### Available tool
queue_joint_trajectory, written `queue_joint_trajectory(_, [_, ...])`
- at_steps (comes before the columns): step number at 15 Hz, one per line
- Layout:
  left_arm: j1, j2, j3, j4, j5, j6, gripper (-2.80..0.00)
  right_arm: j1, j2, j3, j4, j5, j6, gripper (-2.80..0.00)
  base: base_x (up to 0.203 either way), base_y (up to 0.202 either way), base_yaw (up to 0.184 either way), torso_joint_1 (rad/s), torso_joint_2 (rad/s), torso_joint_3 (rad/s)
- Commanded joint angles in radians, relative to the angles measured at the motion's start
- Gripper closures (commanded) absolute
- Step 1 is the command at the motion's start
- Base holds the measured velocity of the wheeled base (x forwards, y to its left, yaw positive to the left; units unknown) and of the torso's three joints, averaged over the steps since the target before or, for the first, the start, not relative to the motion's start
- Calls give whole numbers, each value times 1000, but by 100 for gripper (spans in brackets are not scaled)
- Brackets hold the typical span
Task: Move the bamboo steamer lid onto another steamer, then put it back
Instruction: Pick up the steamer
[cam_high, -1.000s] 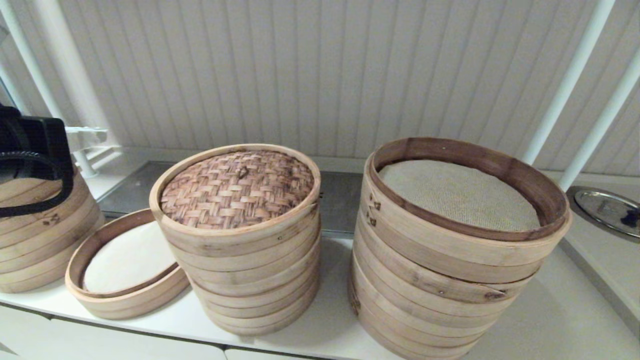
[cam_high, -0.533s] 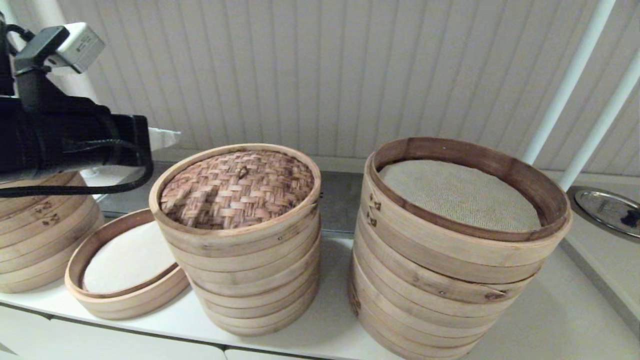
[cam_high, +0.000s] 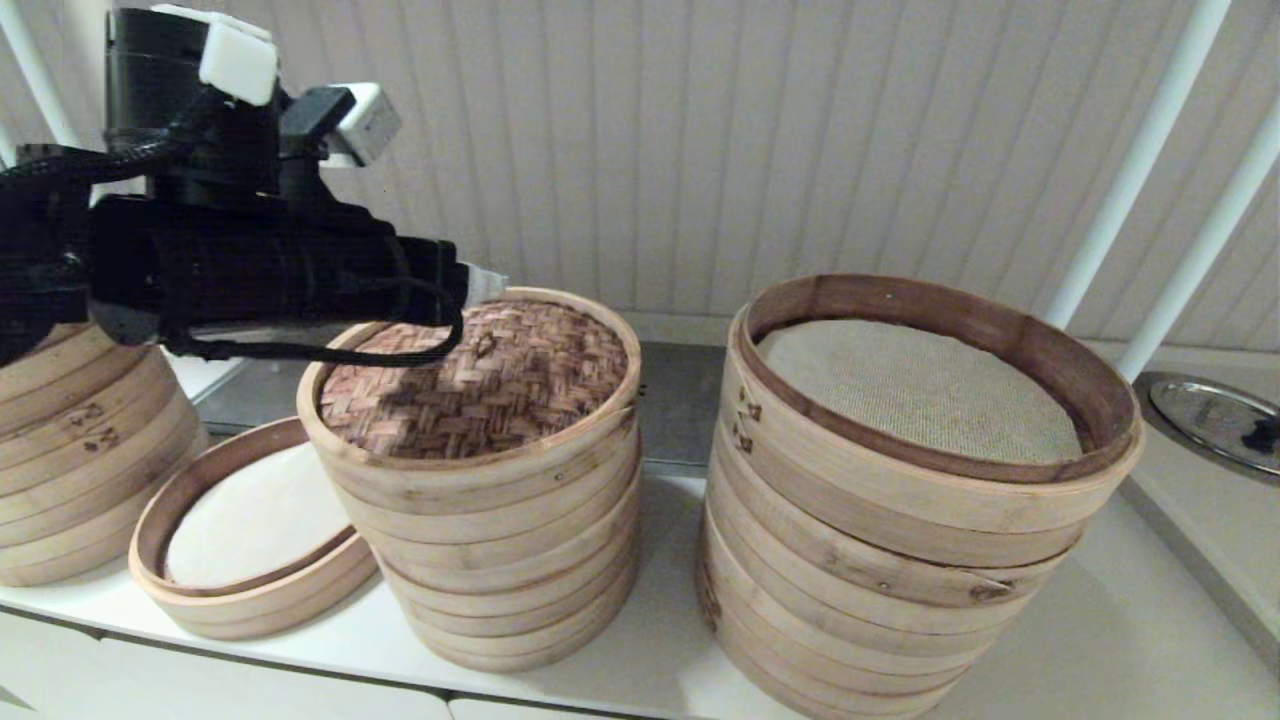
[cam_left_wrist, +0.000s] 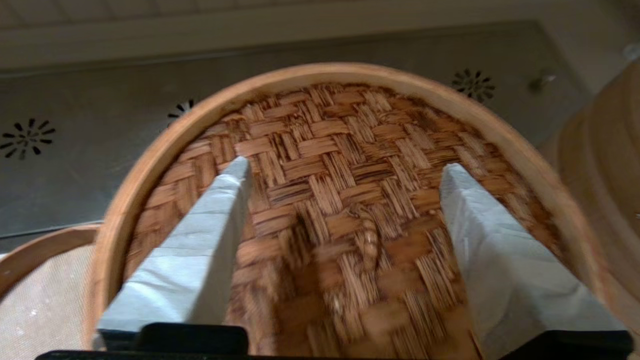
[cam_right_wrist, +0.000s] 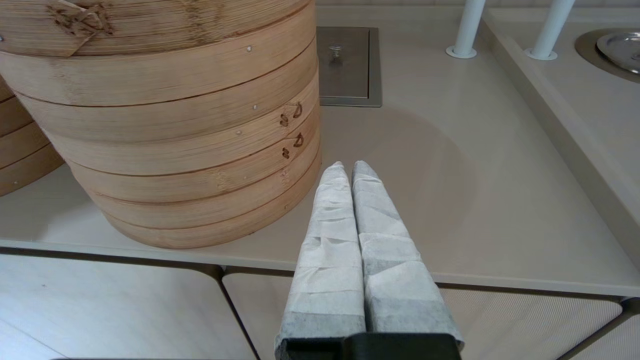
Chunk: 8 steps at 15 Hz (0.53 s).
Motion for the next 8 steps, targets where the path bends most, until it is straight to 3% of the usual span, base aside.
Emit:
queue_joint_trajectory(1, [-12,52,-10,0,3,0,-280,0,0,2,0,0,0,0,0,0,0,0,0,0])
queue_joint_trajectory(8, [-13,87,-9,-1,4,-4,-280,0,0,2,0,0,0,0,0,0,0,0,0,0])
